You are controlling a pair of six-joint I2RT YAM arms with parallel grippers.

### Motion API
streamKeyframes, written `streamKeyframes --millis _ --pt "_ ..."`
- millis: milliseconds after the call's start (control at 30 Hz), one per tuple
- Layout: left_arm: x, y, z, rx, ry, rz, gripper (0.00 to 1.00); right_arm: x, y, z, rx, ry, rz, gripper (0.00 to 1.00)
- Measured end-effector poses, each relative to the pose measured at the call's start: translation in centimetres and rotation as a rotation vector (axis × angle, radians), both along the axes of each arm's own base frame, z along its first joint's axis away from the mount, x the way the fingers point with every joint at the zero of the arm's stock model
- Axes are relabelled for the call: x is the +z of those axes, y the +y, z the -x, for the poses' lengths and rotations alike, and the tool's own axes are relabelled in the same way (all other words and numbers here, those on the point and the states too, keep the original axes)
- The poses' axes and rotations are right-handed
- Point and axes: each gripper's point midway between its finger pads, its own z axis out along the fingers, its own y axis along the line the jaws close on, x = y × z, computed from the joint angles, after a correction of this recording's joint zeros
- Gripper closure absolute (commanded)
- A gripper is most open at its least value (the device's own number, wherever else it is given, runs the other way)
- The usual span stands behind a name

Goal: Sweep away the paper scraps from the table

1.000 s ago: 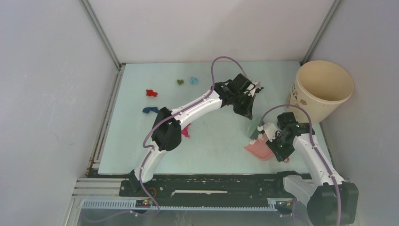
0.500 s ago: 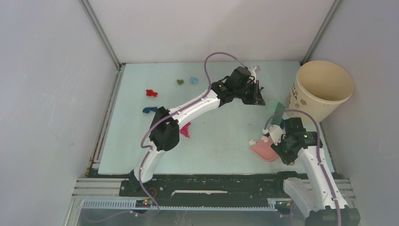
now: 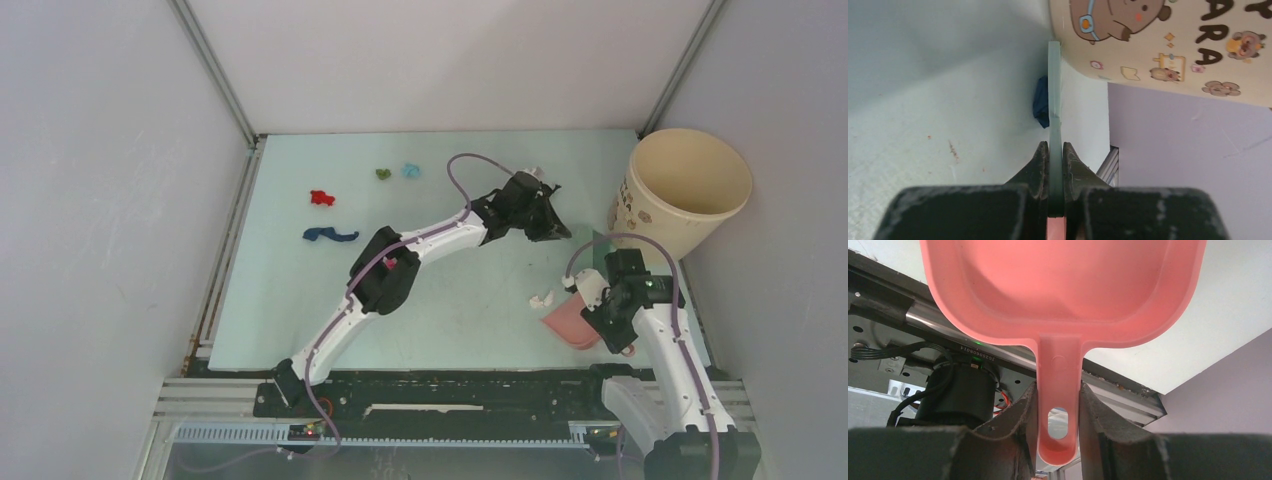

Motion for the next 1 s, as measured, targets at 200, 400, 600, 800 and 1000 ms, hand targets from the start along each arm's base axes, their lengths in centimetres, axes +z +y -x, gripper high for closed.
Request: streamKeyframes --millis 200,400,600,800,1000 --pt "-2.5 3.0 0.5 0.053 0.034 -0.09 1.0 -0.2 -0.1 0.0 -0.005 0.025 0.003 1.0" --pt "1.2 9.3 0.3 0.067 -0.052 -0.168 1.0 -0.4 -0.2 0.0 -0.009 0.046 0.009 1.0" --pt "6.2 15.7 -0.1 0.042 -0.177 -0.256 1.0 -0.5 -0.4 -0.1 -0.011 0.05 0.021 1.0" --pt "10.2 17.4 1.9 -0.121 -0.326 -0.44 1.0 -0.9 -0.6 -0.4 -0.01 0.084 0.025 1.0" --pt "16.7 16.9 0.1 -0.147 -0.613 -0.58 1.0 -1.3 -0.2 -0.7 -0.002 0.107 0.001 1.0"
